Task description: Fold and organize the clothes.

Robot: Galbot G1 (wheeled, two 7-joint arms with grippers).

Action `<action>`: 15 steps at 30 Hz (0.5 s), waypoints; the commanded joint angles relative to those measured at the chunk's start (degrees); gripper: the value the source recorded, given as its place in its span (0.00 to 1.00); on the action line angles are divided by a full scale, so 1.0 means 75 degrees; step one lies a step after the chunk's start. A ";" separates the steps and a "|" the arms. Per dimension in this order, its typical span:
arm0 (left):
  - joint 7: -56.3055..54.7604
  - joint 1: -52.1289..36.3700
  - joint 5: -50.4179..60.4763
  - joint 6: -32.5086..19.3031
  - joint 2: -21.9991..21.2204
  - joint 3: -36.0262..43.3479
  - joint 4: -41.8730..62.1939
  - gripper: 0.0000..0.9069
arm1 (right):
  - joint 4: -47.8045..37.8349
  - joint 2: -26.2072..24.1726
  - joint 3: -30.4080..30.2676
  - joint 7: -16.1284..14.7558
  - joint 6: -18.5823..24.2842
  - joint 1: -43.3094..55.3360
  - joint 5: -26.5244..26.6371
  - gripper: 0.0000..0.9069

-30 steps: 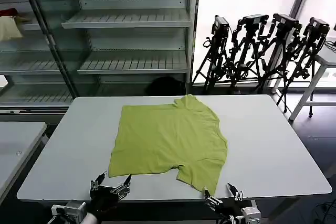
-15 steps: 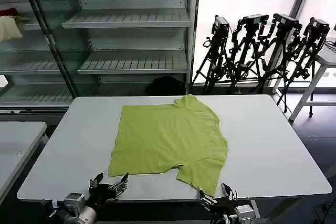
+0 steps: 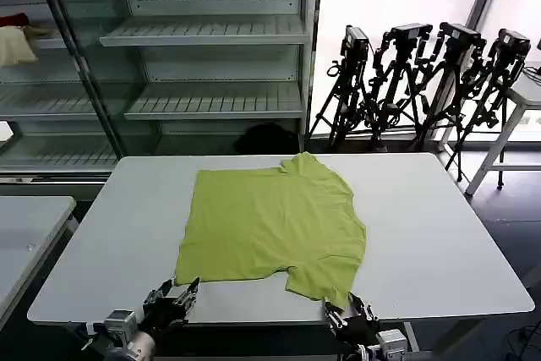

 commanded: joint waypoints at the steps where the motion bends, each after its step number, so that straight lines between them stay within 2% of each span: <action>1: 0.0047 -0.0002 -0.0022 -0.0011 0.0019 -0.0006 0.0085 0.02 | -0.0026 0.0009 -0.0012 0.0010 -0.0033 0.0021 -0.0035 0.00; 8: 0.0119 0.0033 0.0105 -0.0200 0.0029 -0.0002 -0.0024 0.01 | 0.0115 0.0060 -0.0018 0.0095 -0.0027 0.0115 -0.0242 0.00; 10: 0.0112 0.0023 0.0099 -0.0315 0.0034 -0.0012 -0.0050 0.01 | 0.0135 0.0089 0.0005 0.0071 -0.0020 0.0171 -0.0601 0.00; 15: 0.0092 -0.0052 0.0052 -0.0385 0.0083 -0.0070 -0.0325 0.01 | 0.0309 0.0149 0.0220 0.0085 -0.0025 0.0422 -0.0628 0.00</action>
